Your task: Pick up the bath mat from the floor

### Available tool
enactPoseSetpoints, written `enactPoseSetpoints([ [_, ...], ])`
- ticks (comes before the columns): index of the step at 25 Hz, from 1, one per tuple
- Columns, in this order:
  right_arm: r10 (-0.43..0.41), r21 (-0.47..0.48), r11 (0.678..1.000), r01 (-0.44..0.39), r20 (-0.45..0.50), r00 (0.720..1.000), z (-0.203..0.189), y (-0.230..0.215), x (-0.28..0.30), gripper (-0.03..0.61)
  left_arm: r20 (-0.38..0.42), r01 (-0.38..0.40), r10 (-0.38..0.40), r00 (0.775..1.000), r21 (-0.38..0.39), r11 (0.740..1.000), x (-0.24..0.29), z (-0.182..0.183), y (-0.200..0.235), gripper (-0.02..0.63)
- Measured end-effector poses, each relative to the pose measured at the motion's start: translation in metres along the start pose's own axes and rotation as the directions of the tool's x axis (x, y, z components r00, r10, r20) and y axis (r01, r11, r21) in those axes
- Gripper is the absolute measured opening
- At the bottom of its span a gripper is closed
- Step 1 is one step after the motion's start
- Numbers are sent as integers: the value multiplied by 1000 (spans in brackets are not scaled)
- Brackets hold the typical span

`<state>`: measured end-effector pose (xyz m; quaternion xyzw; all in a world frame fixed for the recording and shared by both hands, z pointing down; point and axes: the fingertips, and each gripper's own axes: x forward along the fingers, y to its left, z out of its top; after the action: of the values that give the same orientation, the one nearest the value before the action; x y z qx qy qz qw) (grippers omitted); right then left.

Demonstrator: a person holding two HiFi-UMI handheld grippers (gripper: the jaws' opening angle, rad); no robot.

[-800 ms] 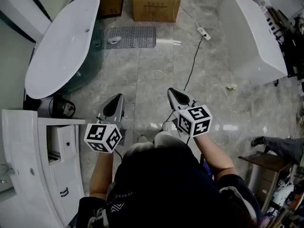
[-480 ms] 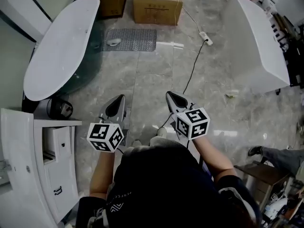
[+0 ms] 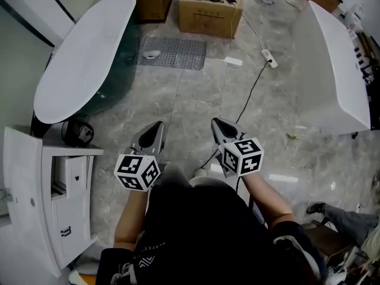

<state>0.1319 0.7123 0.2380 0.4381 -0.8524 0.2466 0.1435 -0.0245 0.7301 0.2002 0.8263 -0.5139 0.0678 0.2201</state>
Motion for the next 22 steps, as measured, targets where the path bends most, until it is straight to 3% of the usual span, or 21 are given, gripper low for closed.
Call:
enactPoseSetpoints([
  [4, 14, -13, 1000, -14, -14, 1000, 13, -4, 31, -2, -11, -6, 6, 1000, 7, 1000, 23, 10, 24, 5],
  [10, -39, 19, 999, 39, -10, 999, 48, -29, 98, -2, -72, 33, -28, 997, 77, 996, 80, 26, 75, 5],
  [22, -96, 74, 993, 96, -3, 995, 115, -43, 228, -2, -148, 116, -103, 984, 83, 990, 168, 81, 191, 5],
])
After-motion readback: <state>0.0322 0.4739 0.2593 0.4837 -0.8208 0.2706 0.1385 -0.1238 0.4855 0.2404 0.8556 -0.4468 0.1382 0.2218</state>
